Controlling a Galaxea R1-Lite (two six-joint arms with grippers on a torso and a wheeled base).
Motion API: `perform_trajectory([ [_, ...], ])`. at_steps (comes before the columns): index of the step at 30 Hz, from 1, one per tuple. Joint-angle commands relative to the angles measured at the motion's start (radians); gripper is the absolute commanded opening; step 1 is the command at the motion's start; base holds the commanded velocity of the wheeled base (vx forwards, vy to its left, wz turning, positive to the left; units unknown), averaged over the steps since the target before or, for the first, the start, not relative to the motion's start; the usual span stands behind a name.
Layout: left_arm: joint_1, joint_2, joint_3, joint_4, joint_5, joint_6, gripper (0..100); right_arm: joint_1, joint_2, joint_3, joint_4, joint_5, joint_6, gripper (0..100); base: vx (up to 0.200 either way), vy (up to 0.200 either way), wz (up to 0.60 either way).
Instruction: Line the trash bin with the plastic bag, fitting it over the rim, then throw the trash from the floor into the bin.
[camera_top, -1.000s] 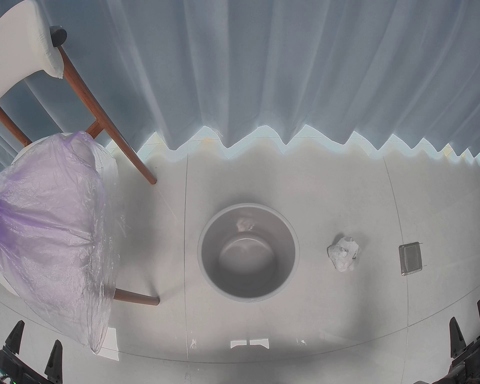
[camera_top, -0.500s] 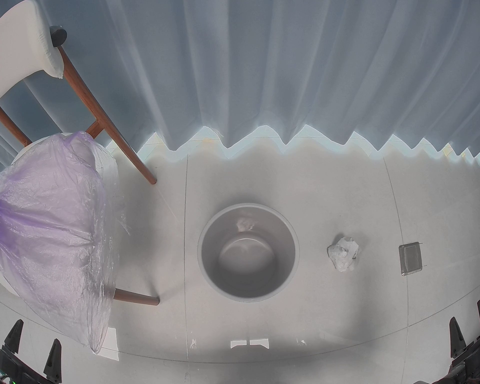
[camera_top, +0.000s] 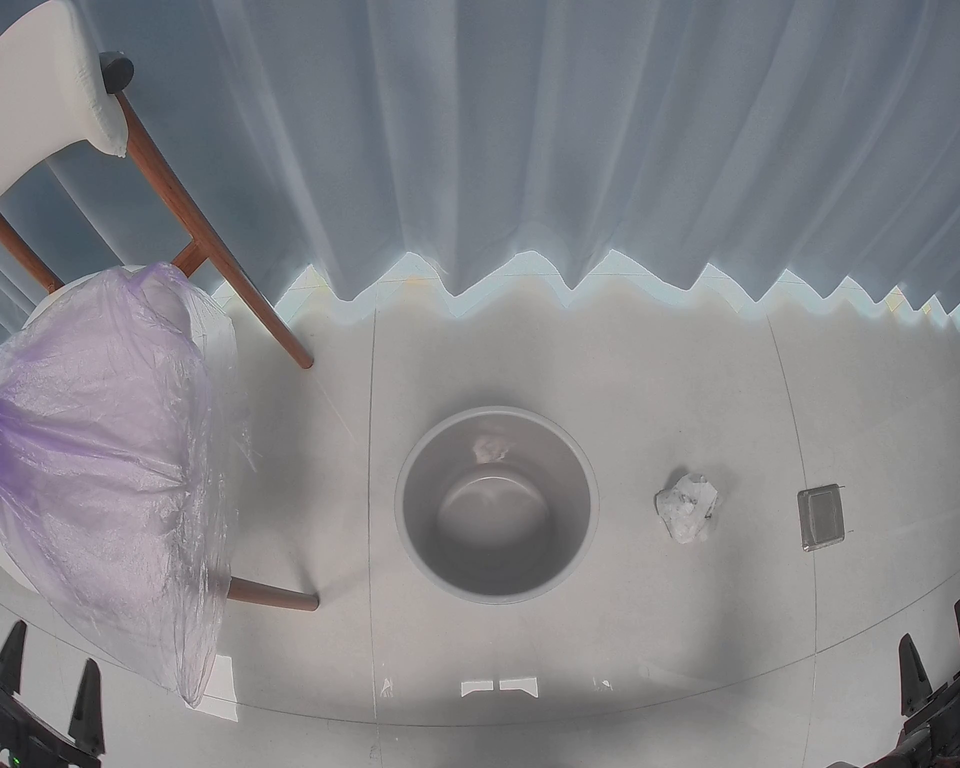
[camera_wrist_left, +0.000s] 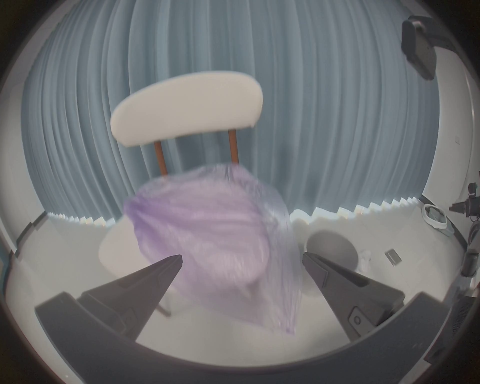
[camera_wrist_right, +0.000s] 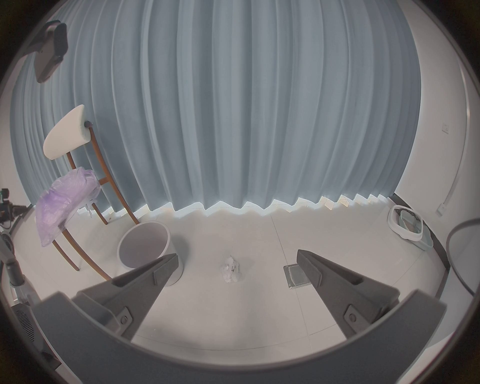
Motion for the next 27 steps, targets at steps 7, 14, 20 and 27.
perform_trajectory([
  [7,0.003,-0.016,0.018,-0.199,0.046,0.068,100,0.0,-0.017,0.018,-0.001,0.0,0.0,100,0.0,0.0,0.0],
  [14,0.003,-0.016,0.018,-0.204,-0.008,0.066,100,0.0,-0.017,0.018,-0.001,0.0,0.0,100,0.0,0.0,0.0],
  [20,-0.006,-0.004,-0.067,-0.145,-0.123,0.066,100,0.0,-0.017,0.018,-0.001,0.0,0.0,100,0.0,0.0,0.0],
  [27,-0.066,0.088,-0.146,-0.085,-0.137,0.065,100,0.0,-0.017,0.018,-0.001,0.0,0.0,100,0.0,0.0,0.0],
])
